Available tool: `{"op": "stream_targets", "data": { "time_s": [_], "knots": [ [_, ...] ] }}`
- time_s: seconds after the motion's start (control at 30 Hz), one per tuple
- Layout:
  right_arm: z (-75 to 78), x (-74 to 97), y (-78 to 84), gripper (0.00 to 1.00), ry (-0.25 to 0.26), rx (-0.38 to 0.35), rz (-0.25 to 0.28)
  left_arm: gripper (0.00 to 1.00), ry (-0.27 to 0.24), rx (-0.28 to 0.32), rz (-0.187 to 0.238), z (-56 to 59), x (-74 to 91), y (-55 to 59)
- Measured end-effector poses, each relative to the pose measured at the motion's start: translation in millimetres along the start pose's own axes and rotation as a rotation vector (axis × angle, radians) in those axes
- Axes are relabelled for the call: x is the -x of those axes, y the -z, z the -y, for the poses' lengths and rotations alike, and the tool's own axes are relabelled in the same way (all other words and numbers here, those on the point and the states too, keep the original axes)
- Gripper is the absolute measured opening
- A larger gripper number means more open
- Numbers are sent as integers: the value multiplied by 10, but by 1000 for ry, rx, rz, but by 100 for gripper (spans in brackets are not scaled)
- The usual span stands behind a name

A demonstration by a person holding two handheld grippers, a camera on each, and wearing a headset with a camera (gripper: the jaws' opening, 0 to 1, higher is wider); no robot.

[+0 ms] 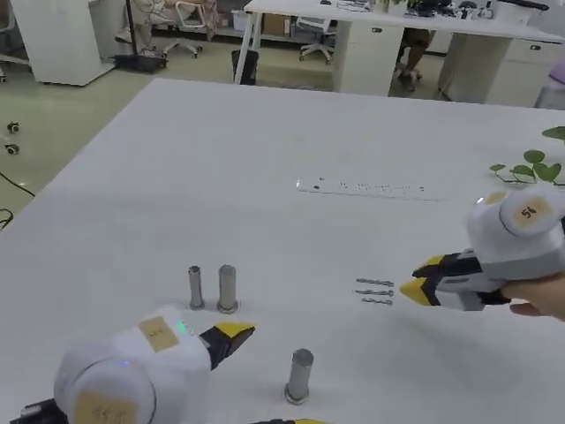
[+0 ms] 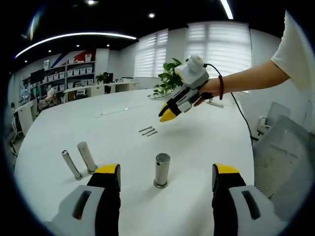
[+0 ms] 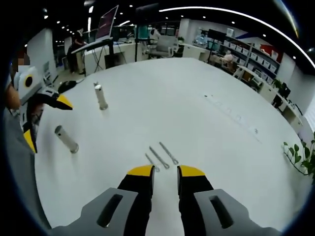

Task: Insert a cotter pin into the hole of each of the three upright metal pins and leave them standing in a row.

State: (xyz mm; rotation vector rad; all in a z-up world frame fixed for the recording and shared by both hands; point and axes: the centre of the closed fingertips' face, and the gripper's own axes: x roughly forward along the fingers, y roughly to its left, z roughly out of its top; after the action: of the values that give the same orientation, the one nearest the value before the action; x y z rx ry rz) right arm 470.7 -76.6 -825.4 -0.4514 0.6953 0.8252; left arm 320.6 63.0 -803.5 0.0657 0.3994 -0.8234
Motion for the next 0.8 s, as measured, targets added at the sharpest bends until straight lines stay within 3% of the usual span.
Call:
{"op": "stream_targets", "data": {
  "time_s": [0.37, 0.8],
  "knots": [
    [66, -238, 24, 19, -45, 55, -75, 90, -14, 19, 8, -14, 63, 16],
    [58, -413, 63, 15, -103, 91, -126, 96, -32, 35, -3, -59, 86, 73]
  ]
}}
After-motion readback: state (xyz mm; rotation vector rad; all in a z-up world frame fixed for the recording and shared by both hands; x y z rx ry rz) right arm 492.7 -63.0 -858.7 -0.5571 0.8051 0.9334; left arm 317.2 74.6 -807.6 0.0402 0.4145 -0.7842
